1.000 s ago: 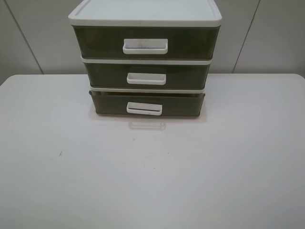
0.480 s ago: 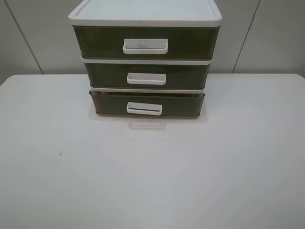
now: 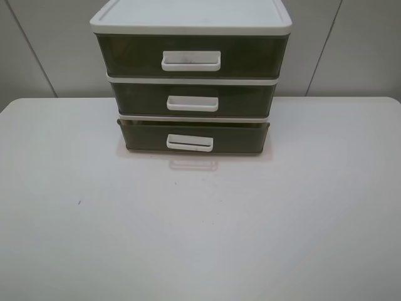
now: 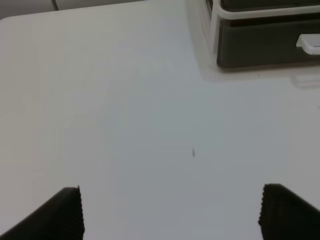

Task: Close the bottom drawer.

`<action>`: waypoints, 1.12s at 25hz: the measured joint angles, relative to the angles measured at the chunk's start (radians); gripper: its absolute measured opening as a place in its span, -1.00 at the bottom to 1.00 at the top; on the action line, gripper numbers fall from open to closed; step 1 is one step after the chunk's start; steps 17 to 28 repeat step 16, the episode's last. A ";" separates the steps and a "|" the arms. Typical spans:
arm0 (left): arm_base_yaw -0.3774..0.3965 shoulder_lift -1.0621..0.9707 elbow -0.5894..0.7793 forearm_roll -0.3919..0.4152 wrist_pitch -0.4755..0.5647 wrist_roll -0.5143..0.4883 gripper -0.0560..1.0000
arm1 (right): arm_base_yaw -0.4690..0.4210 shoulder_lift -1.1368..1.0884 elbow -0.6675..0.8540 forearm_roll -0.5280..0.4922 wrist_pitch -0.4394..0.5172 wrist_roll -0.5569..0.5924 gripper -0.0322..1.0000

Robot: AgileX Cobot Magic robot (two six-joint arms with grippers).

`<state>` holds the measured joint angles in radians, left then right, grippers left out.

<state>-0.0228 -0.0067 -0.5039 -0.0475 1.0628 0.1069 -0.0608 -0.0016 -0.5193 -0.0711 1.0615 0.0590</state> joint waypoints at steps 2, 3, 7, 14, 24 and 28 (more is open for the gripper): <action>0.000 0.000 0.000 0.000 0.000 0.000 0.47 | -0.001 0.000 0.000 0.001 0.000 -0.003 0.65; 0.000 0.000 0.000 0.000 0.000 0.000 0.47 | -0.001 0.000 0.000 0.002 0.000 -0.005 0.65; 0.000 0.000 0.000 0.000 0.000 0.000 0.47 | -0.001 0.000 0.000 0.002 0.000 -0.005 0.65; 0.000 0.000 0.000 0.000 0.000 0.000 0.47 | -0.001 0.000 0.000 0.003 0.000 -0.005 0.65; 0.000 0.000 0.000 0.000 0.000 0.000 0.47 | -0.001 0.000 0.000 0.004 0.000 -0.005 0.65; 0.000 0.000 0.000 0.000 0.000 0.000 0.47 | -0.001 0.000 0.000 0.004 0.000 -0.005 0.65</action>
